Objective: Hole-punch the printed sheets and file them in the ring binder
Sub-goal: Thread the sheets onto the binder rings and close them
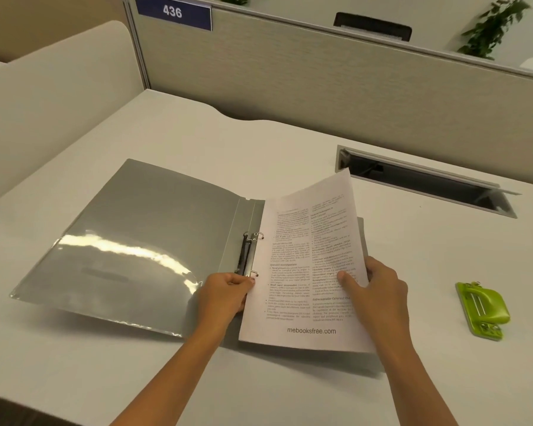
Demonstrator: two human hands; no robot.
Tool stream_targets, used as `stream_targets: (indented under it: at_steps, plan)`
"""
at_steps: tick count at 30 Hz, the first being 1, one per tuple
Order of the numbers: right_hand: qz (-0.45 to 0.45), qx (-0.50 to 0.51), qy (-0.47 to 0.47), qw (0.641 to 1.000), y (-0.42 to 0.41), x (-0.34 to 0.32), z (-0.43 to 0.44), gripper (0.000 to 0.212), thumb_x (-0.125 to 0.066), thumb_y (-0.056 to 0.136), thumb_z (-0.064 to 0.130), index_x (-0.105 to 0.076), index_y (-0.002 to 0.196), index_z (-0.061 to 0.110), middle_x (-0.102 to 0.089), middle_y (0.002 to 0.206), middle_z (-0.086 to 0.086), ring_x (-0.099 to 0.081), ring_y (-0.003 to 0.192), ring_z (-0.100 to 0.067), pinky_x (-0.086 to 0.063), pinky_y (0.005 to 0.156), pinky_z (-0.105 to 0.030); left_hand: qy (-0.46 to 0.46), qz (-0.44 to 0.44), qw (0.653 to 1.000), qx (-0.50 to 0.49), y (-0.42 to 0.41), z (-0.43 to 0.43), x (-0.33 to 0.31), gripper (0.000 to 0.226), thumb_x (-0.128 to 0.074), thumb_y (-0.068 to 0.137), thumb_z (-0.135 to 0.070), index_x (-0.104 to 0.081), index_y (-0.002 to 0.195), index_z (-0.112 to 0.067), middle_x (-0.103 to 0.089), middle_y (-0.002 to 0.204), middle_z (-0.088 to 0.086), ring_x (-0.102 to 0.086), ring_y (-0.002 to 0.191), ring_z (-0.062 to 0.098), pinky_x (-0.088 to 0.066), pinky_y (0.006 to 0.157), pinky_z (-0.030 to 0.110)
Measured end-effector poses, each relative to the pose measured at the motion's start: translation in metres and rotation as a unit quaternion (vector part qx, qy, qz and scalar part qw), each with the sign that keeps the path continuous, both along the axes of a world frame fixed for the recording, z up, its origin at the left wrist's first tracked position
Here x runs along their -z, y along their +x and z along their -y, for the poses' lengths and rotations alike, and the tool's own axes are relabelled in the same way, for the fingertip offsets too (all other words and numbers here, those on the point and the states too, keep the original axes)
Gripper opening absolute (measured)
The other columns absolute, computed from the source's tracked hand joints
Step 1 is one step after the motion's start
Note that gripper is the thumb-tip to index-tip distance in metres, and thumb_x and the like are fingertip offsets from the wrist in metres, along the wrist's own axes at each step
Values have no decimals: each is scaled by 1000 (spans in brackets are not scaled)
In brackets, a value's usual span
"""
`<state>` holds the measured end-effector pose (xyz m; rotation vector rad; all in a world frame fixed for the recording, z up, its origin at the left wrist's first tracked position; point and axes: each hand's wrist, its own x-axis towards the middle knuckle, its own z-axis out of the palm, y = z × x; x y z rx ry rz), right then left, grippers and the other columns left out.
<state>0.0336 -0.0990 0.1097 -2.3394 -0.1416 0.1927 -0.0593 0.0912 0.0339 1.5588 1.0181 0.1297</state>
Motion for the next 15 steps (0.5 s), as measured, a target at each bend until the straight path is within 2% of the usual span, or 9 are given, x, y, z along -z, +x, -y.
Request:
stream_targets:
  at_steps: [2,5,9,12,15]
  plan:
    - [-7,6,-10,1000,2,6,1,27,-65,90,24,-63,116,17,-69,107,-1,-62,72,-14,-43,53,-14,63,-16,998,7,-1,0,-2,17,-69,86,-28,-61,71,-28,-69,76,-7,-70,69,15,-50,50,20]
    - [-23,22,-38,999,7,17,4,31,-67,89,25,-62,118,15,-69,111,-4,-64,79,-22,-51,67,-27,133,-27,991,2,-4,-1,-8,13,-68,86,-33,-60,78,-26,-70,75,-5,-68,60,11,-51,48,19]
    - [-62,53,-69,994,14,37,11,29,-69,86,25,-61,112,14,-70,107,-5,-62,82,-22,-50,71,-31,252,-40,967,4,-8,-4,-12,18,-64,87,-36,-51,92,-26,-61,73,-8,-62,67,15,-52,59,27]
    - [-82,76,-112,987,14,46,15,36,-69,86,20,-48,115,14,-66,106,-7,-59,86,-25,-49,73,-34,298,-2,955,10,-8,-7,-10,17,-64,89,-27,-53,102,-27,-57,75,-15,-58,70,11,-55,66,32]
    - [23,83,-152,985,10,48,10,40,-68,86,15,-44,118,13,-57,113,-9,-57,94,-28,-46,72,-33,304,29,951,41,-7,-12,-4,20,-64,89,-23,-60,108,-26,-60,94,-11,-61,83,14,-57,74,37]
